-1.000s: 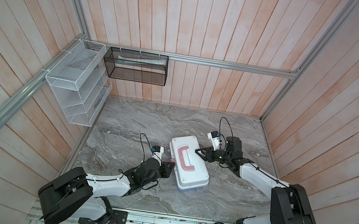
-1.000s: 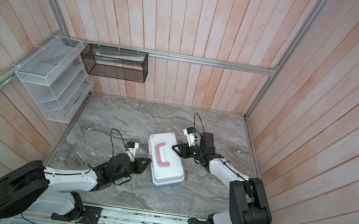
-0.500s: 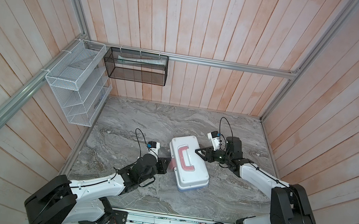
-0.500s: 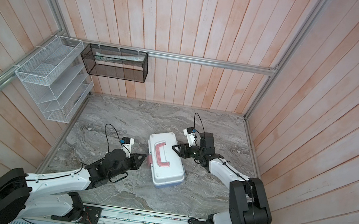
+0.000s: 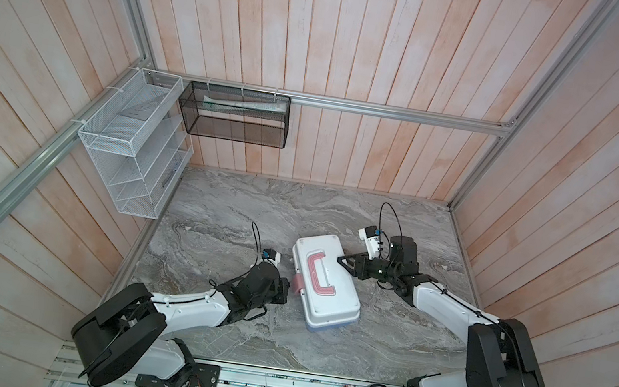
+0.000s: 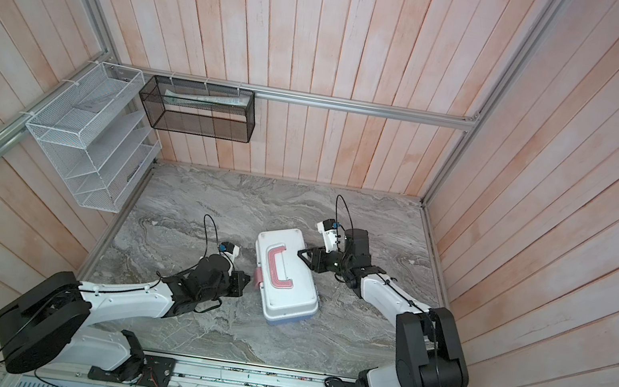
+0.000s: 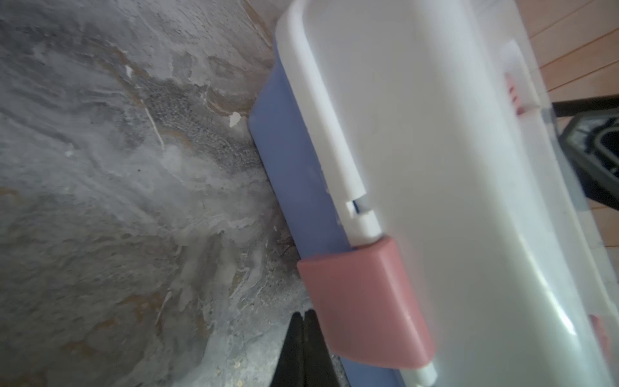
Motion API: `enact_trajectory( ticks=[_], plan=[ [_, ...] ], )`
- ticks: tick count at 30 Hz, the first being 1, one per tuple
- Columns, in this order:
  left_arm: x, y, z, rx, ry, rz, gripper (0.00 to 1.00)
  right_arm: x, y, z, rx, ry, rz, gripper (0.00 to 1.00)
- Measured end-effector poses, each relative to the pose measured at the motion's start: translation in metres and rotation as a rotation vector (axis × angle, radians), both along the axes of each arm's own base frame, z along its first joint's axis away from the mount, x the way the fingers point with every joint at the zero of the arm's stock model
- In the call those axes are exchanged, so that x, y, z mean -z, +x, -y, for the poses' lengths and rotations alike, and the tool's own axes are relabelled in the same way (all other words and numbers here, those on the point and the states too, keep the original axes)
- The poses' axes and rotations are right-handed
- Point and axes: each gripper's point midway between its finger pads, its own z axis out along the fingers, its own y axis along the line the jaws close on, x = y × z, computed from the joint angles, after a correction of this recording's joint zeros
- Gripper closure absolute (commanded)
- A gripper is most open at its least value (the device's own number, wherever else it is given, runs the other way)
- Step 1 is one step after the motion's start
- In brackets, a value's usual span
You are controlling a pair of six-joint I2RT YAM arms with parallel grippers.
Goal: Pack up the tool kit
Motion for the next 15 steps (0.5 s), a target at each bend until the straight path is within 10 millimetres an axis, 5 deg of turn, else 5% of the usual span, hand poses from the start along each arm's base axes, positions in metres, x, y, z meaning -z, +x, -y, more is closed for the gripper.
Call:
enact_trajectory(
  ticks=[8, 15],
  plan=[
    [-0.003, 0.002, 0.013, 0.044, -0.005, 0.0, 1.0, 0.0, -0.001, 0.001, 0.003, 0.004, 0.014, 0.62],
    [0.013, -0.002, 0.021, 0.079, 0.049, -0.044, 1.0, 0.0, -0.001, 0.0, 0.007, 0.015, 0.022, 0.63]
  ],
)
